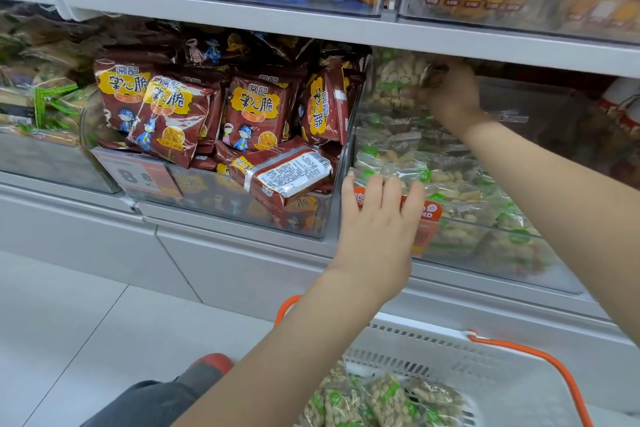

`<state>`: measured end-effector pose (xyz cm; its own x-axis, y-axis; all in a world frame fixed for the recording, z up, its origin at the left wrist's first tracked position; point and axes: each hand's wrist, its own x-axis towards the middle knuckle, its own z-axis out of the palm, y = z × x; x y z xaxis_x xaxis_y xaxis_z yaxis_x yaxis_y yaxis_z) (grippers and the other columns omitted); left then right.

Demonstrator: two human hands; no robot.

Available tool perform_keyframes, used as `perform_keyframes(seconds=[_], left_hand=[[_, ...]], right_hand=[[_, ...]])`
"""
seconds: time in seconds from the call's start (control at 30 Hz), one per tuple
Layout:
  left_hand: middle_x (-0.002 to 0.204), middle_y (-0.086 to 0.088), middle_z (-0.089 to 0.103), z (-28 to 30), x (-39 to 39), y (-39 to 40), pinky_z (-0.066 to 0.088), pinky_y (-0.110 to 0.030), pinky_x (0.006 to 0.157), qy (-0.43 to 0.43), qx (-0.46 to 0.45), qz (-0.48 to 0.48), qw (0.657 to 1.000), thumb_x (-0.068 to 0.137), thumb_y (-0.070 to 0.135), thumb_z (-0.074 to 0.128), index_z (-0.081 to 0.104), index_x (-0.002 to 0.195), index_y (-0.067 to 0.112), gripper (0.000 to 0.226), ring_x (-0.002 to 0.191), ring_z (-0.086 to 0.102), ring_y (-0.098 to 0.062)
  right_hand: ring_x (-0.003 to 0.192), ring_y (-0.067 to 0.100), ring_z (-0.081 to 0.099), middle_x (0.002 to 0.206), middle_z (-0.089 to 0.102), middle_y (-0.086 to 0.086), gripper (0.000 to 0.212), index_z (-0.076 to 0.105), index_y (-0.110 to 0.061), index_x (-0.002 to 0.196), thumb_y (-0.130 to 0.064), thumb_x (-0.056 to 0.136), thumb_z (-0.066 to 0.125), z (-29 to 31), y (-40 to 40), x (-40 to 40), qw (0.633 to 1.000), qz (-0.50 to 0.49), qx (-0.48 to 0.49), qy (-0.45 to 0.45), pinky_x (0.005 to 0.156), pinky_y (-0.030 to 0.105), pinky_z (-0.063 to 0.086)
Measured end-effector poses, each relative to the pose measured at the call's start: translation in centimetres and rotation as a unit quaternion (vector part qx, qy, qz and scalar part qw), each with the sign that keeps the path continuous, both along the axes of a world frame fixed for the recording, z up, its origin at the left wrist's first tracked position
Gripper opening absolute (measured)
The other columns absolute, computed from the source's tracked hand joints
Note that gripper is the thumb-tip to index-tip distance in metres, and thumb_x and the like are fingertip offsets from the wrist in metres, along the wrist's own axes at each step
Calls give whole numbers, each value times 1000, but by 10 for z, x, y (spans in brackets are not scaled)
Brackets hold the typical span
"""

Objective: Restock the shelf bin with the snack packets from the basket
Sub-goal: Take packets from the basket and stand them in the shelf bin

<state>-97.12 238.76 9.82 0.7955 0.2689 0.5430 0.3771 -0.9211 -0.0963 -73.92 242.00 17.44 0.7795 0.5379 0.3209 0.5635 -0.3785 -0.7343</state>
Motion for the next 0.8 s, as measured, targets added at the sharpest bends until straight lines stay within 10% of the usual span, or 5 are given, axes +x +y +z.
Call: perform_keyframes(seconds=[0.63, 0.8], left_hand=[[104, -9, 58, 7, -2, -6, 29, -62, 107, 24, 15, 19, 999, 53, 23, 75, 51, 117, 13, 68, 104, 54, -31], [109, -13, 58, 7, -11, -23, 22, -64, 109, -27, 52, -31, 998, 66, 11, 59, 54, 114, 10, 49, 110, 52, -35]], right_hand=[[120, 22, 52, 128, 56, 5, 74, 45, -13, 133, -41, 74, 78, 5, -37, -24, 998, -37, -7, 52, 88, 25, 41], [90, 10, 57, 104, 59, -4, 58, 53, -20, 122, -34, 73, 81, 5, -114, -87, 997, 66, 32, 13, 74, 17, 49]])
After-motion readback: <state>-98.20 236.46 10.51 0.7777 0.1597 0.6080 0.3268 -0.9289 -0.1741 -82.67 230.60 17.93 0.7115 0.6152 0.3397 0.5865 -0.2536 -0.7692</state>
